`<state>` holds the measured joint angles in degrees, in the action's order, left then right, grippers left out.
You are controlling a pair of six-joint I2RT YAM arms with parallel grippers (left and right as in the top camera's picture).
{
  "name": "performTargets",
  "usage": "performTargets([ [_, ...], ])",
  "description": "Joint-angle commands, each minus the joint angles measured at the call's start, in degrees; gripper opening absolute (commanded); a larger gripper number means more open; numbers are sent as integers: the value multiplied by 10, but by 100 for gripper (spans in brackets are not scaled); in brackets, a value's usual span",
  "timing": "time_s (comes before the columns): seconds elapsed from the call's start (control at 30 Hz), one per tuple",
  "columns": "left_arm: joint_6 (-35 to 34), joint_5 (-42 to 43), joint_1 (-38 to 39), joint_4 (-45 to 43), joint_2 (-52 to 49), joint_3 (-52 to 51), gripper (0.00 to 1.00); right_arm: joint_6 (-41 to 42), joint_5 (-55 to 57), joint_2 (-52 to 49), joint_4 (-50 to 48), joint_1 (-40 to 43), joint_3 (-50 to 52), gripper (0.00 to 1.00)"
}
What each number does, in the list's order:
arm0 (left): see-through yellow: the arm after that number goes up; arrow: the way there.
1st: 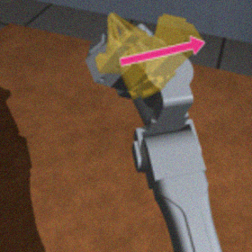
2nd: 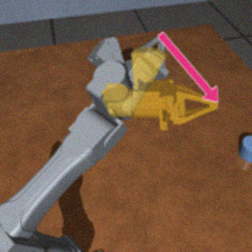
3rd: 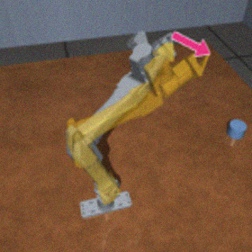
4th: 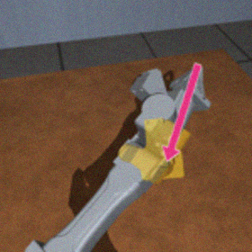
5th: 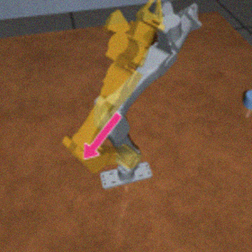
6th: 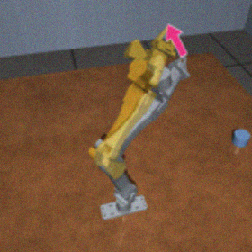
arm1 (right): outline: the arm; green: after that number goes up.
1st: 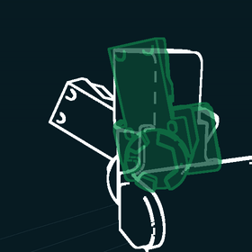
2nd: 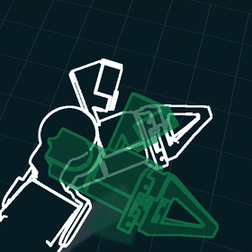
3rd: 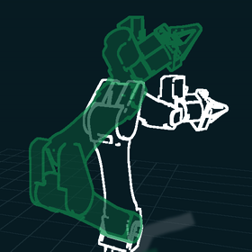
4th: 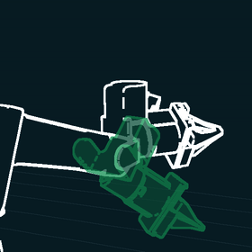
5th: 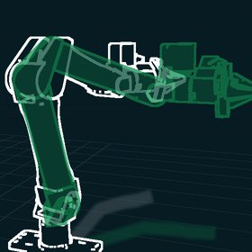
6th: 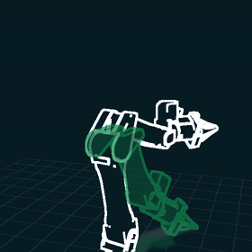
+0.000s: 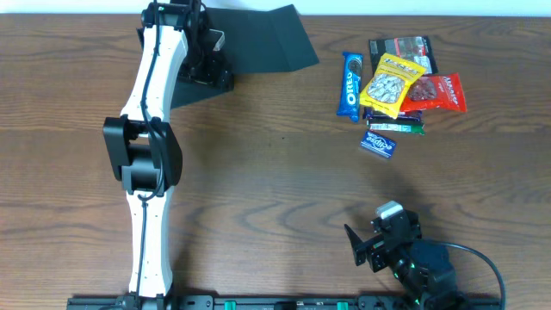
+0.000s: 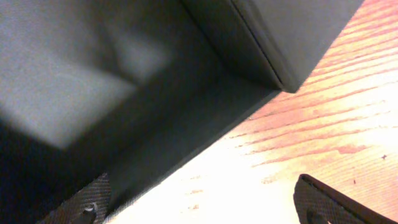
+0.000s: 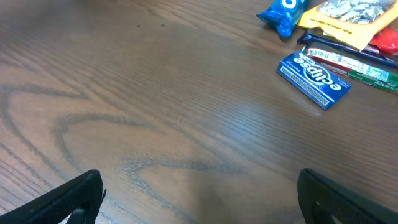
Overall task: Pack container
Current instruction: 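Push the black box with the left gripper, rotating it toward center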
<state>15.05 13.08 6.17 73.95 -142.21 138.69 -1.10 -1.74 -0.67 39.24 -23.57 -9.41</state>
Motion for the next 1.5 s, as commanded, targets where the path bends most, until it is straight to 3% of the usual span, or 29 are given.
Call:
performTargets([
  [0.0, 0, -23, 0, 4, 32, 16, 95, -7, 2, 4, 0, -1, 4, 99],
  [0.27, 39, -90, 12, 3, 31, 14, 95, -7, 2, 3, 0, -1, 4, 99],
  [0.47, 92, -89, 13, -10, 28, 12, 95, -7, 2, 3, 0, -1, 4, 99],
  [0.57, 123, -58, 13, -9, 28, -4, 96, -7, 2, 3, 0, -1, 4, 99],
  [0.77, 124, -29, 14, 2, 28, -33, 95, -7, 2, 3, 0, -1, 4, 99],
  [0.9, 124, 33, 15, 24, 28, -54, 95, -7, 2, 3, 0, -1, 4, 99],
  [1.47, -27, 26, 97, 73, 28, -54, 95, -7, 2, 3, 0, -1, 4, 99],
])
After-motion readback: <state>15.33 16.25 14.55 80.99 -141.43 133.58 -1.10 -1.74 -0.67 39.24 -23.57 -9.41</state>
